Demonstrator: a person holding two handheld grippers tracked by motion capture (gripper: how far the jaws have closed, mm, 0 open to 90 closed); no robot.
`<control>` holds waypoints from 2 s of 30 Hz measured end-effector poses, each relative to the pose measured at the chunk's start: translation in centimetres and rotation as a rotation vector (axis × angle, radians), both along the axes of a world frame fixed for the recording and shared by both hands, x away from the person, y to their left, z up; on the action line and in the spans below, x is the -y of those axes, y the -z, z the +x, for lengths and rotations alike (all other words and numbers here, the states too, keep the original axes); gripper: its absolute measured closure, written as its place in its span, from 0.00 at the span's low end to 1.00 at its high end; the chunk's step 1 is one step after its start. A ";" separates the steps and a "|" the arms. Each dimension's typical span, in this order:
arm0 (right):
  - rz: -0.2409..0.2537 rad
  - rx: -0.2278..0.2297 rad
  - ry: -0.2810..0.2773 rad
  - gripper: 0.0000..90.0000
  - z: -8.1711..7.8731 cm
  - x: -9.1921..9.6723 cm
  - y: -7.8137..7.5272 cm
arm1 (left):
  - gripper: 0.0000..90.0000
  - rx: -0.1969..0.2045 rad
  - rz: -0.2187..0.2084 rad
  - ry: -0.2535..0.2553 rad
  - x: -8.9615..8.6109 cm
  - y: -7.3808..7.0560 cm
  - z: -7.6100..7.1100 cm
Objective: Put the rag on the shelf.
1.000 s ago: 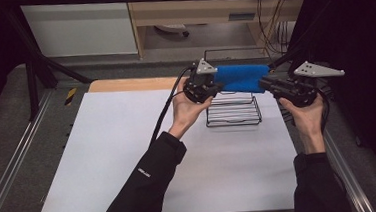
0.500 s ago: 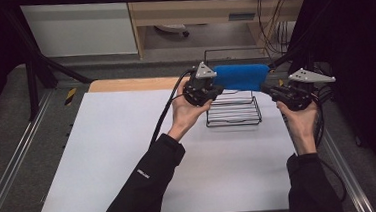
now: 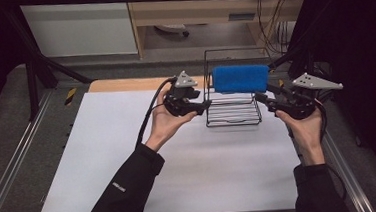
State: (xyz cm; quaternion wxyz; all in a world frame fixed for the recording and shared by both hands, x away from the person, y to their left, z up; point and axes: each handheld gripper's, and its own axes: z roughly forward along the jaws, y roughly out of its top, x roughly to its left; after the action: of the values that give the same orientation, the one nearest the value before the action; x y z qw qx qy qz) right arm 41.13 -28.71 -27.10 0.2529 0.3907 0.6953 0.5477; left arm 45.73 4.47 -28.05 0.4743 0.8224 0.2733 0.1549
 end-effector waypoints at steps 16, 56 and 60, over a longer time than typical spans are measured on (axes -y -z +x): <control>0.002 -0.101 -0.087 0.08 -1.7 -3.9 2.7 | 0.27 -0.071 0.033 -0.090 -9.3 4.0 -3.9; -0.074 -0.332 -0.144 0.01 -5.2 -1.6 17.3 | 0.09 -0.136 0.027 -0.243 -22.0 15.6 -9.7; -0.072 -0.325 -0.148 0.01 -5.1 -1.6 17.3 | 0.09 -0.131 0.027 -0.244 -22.0 15.7 -9.8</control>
State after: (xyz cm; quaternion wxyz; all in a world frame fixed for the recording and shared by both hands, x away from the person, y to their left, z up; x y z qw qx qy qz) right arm 36.00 -27.15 -44.39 0.1101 0.4126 0.7730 0.4692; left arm 35.89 26.51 -43.75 0.4220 0.7977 0.3995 0.1613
